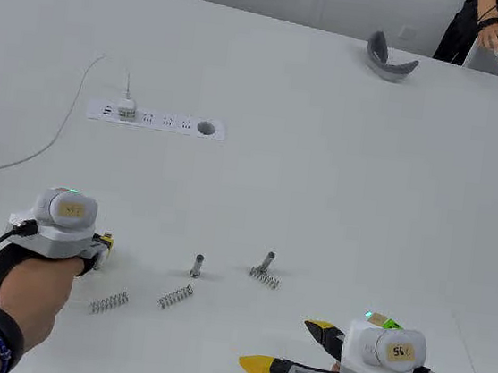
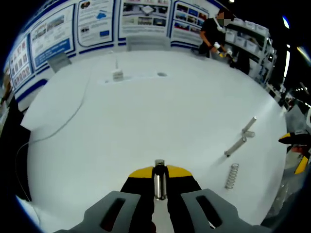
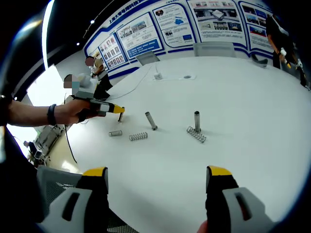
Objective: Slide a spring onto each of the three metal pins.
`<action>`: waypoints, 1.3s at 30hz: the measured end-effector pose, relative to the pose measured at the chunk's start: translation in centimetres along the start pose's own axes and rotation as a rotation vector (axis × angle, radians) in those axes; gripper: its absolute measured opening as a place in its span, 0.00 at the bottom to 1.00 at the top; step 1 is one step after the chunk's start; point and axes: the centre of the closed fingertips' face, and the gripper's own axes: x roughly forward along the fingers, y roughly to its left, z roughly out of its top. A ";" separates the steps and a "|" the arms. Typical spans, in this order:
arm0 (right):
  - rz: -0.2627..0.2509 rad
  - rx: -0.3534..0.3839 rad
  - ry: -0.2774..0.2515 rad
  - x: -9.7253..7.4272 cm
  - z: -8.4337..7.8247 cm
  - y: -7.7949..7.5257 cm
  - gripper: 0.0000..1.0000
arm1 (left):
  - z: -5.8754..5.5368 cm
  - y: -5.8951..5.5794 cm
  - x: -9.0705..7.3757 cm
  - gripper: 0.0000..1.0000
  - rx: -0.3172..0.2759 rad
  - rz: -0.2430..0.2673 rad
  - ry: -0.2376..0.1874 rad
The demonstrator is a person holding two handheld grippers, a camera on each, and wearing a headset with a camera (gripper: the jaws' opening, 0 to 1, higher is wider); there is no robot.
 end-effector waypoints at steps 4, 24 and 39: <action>0.000 -0.002 0.001 0.0 -0.1 0.0 0.84 | 0.0 0.2 -0.5 0.07 -0.012 0.000 -0.007; 0.001 -0.005 0.002 -0.2 -0.4 0.2 0.84 | -0.6 0.6 -1.8 0.07 -0.006 0.009 -0.036; 0.003 -0.006 0.005 -0.2 -0.6 0.5 0.84 | -0.9 0.4 -2.1 0.07 0.029 0.008 -0.052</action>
